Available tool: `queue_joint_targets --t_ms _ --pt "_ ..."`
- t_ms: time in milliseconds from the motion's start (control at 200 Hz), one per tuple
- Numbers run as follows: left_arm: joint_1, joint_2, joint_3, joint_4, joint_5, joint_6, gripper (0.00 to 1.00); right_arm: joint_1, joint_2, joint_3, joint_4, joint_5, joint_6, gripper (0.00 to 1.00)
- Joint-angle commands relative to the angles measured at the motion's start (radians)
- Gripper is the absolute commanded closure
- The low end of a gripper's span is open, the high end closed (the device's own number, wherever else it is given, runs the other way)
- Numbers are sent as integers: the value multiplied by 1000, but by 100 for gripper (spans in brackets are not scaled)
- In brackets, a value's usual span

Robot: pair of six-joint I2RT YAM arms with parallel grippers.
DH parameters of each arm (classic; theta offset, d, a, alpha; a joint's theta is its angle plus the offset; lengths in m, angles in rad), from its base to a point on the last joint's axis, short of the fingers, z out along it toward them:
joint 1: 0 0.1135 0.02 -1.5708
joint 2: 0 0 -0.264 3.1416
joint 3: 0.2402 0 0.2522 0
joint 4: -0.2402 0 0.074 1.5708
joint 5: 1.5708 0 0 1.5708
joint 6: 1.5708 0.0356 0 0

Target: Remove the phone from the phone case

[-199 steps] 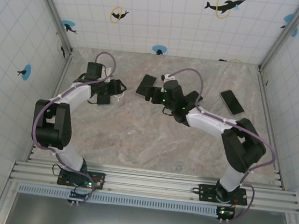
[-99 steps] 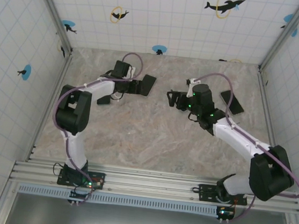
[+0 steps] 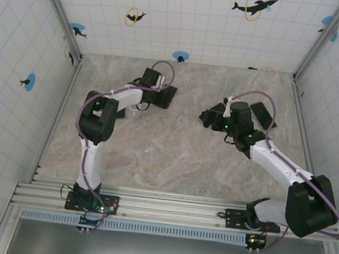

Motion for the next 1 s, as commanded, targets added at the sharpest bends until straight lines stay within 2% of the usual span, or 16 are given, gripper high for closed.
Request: queue_joint_targets --t_ms 0,275,485,626,831,996 --pt "-15 49 66 -78 -47 57 6 -9 -10 -16 14 -26 8 0" --pt "-41 111 128 -153 -99 107 6 -16 -9 -29 18 -31 11 0" --pt "-77 168 189 -220 -201 149 8 -20 -7 -27 2 -24 11 0" --pt "-87 222 213 -251 -227 154 10 -22 -8 -23 0 -20 14 1" --pt "-85 234 211 -266 -241 154 25 -30 -10 -23 -1 -29 16 1" --pt "-86 157 192 -232 -226 181 37 -55 -9 -39 30 -67 41 2"
